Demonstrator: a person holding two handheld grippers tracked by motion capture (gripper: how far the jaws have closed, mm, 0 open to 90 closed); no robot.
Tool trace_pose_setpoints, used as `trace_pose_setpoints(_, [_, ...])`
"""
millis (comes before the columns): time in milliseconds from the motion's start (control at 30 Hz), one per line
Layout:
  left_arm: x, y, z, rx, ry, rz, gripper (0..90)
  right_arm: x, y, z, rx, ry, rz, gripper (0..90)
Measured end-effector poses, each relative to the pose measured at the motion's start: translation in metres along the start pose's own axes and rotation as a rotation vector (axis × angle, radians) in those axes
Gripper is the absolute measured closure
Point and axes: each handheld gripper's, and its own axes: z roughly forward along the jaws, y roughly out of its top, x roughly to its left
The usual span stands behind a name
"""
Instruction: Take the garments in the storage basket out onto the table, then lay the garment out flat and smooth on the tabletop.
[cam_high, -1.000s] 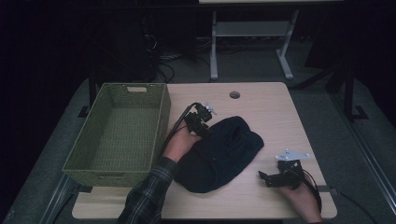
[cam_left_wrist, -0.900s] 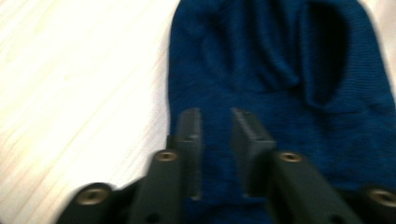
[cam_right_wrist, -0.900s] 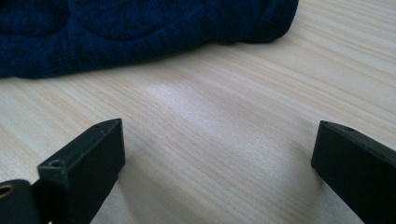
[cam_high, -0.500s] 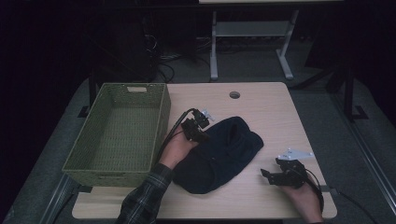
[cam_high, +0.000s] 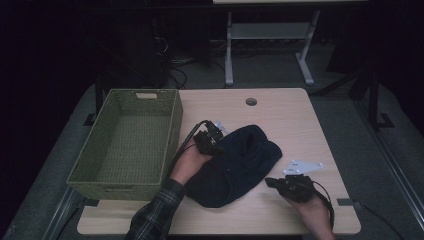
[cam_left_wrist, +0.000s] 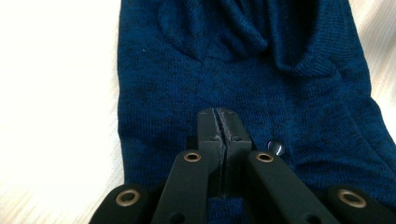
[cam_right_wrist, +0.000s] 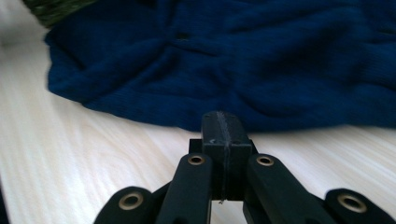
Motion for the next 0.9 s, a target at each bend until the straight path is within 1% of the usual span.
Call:
trace_pose_setpoints(33, [0.000, 0.000, 0.001, 0.000, 0.002, -0.001, 88.7, 0.004, 0.002, 0.004, -0.001, 0.006, -0.008, 90.0])
trace_pose_setpoints(67, [0.000, 0.000, 0.002, 0.000, 0.002, 0.001, 88.7, 0.010, 0.006, 0.010, 0.002, 0.027, -0.023, 90.0])
trace_pose_setpoints(100, [0.001, 0.001, 0.002, 0.005, 0.007, 0.008, 88.7, 0.014, 0.008, 0.014, 0.005, 0.040, -0.026, 90.0])
trace_pose_setpoints(133, [0.002, 0.001, 0.004, -0.004, 0.008, -0.001, 88.7, 0.014, 0.008, 0.014, 0.005, 0.040, -0.026, 90.0])
trace_pose_setpoints(167, [0.002, 0.001, 0.004, -0.005, 0.009, -0.008, 88.7, 0.018, 0.010, 0.018, 0.009, 0.049, -0.042, 90.0])
trace_pose_setpoints(200, [0.004, 0.001, 0.005, 0.004, 0.011, -0.001, 88.7, 0.021, 0.012, 0.023, 0.016, 0.058, -0.050, 90.0])
trace_pose_setpoints(233, [0.004, 0.001, 0.006, 0.007, 0.014, 0.000, 88.7, 0.024, 0.013, 0.027, 0.023, 0.073, -0.048, 90.0])
trace_pose_setpoints(267, [0.005, 0.000, 0.007, 0.005, 0.017, -0.002, 88.7, 0.027, 0.015, 0.031, 0.027, 0.085, -0.057, 90.0])
trace_pose_setpoints(300, [0.006, 0.000, 0.008, 0.013, 0.019, 0.003, 88.7, 0.030, 0.016, 0.036, 0.032, 0.091, -0.061, 90.0])
trace_pose_setpoints(333, [0.006, 0.001, 0.009, 0.019, 0.022, 0.006, 88.7, 0.036, 0.018, 0.043, 0.042, 0.100, -0.077, 90.0])
trace_pose_setpoints(367, [0.006, 0.001, 0.010, 0.021, 0.025, 0.005, 88.7, 0.036, 0.018, 0.043, 0.042, 0.100, -0.077, 90.0])
trace_pose_setpoints(467, [0.007, 0.001, 0.015, 0.030, 0.036, 0.010, 89.3, 0.044, 0.020, 0.054, 0.064, 0.112, -0.101, 90.0])
trace_pose_setpoints(533, [0.008, 0.001, 0.019, 0.034, 0.042, 0.004, 89.3, 0.045, 0.020, 0.056, 0.069, 0.113, -0.107, 90.0])
trace_pose_setpoints(567, [0.009, 0.001, 0.021, 0.048, 0.048, 0.015, 89.3, 0.046, 0.019, 0.060, 0.076, 0.112, -0.113, 90.0])
trace_pose_setpoints(633, [0.010, 0.000, 0.025, 0.058, 0.058, 0.017, 89.3, 0.047, 0.019, 0.062, 0.082, 0.116, -0.113, 90.0])
trace_pose_setpoints(767, [0.010, -0.002, 0.033, 0.079, 0.064, 0.017, 89.4, 0.048, 0.016, 0.067, 0.112, 0.111, -0.118, 90.0])
trace_pose_setpoints(833, [0.011, -0.004, 0.037, 0.100, 0.069, 0.023, 89.7, 0.047, 0.016, 0.067, 0.113, 0.112, -0.120, 90.0])
trace_pose_setpoints(900, [0.012, -0.005, 0.039, 0.097, 0.070, 0.017, 89.9, 0.048, 0.016, 0.067, 0.116, 0.107, -0.128, 90.0])
